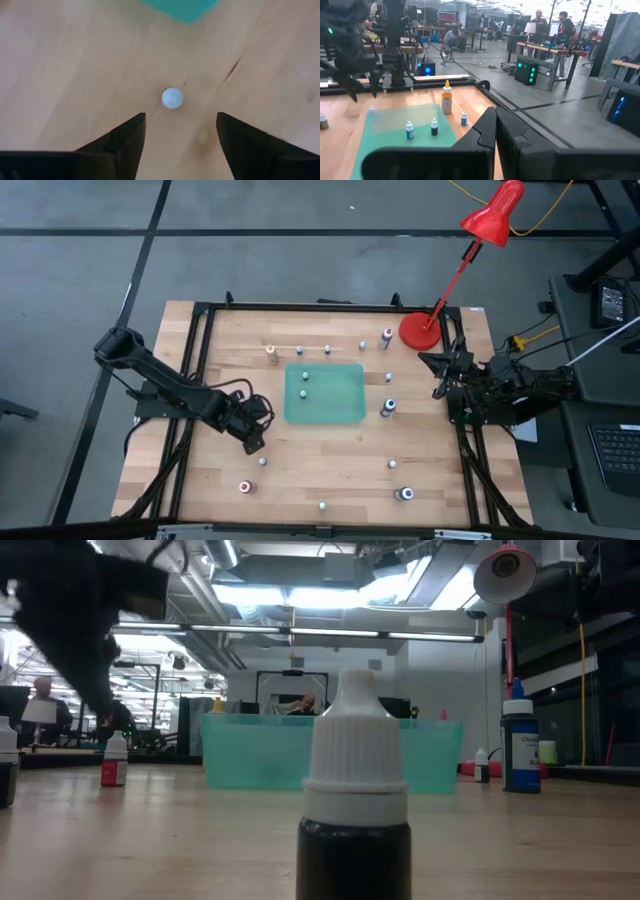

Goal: Pick & Place food coloring
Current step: Put the small red food coloring bottle into the green bin

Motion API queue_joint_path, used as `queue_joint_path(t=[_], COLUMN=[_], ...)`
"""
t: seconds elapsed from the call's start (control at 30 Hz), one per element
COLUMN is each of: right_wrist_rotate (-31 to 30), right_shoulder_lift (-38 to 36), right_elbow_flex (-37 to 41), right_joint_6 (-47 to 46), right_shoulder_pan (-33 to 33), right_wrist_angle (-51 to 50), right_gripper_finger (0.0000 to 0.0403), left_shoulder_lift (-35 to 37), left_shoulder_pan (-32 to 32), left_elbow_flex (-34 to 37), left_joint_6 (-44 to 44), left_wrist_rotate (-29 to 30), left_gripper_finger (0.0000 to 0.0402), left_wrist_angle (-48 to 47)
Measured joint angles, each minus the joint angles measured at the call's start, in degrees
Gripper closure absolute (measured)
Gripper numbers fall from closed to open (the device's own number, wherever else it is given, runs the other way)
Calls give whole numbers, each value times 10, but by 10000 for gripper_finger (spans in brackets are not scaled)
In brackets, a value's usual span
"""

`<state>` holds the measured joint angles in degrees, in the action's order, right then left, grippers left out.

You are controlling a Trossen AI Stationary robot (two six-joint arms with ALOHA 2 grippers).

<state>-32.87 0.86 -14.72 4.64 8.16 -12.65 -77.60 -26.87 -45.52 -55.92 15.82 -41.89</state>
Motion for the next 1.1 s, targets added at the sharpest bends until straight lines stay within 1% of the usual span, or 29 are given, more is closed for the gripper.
queue_joint_path(t=[0.1, 0.17, 0.23, 0.33, 0.4, 0.6, 0.77, 0.97, 1.1], right_wrist_rotate=[0, 0, 0, 0, 0, 0, 0, 0, 0], right_shoulder_lift=[0, 0, 0, 0, 0, 0, 0, 0, 0], right_elbow_flex=[0, 0, 0, 0, 0, 0, 0, 0, 0], right_joint_6=[0, 0, 1, 2, 2, 2, 3, 3, 3], right_shoulder_pan=[0, 0, 0, 0, 0, 0, 0, 0, 0], right_wrist_angle=[-1, -1, -1, -1, -1, -1, -1, -1, -1], right_gripper_finger=[391, 391, 391, 391, 391, 391, 391, 391, 391], left_shoulder_lift=[0, 0, 0, 0, 0, 0, 0, 0, 0], left_shoulder_pan=[6, 10, 17, 29, 36, 55, 63, 64, 64], left_elbow_flex=[30, 43, 51, 68, 77, 88, 106, 107, 107], left_joint_6=[8, 15, 21, 34, 41, 49, 57, 57, 57], left_wrist_rotate=[-10, -5, 2, -4, -9, -24, -50, -55, -64], left_gripper_finger=[149, 143, 141, 143, 146, 161, 174, 190, 209], left_wrist_angle=[35, 49, 65, 103, 127, 140, 183, 181, 180])
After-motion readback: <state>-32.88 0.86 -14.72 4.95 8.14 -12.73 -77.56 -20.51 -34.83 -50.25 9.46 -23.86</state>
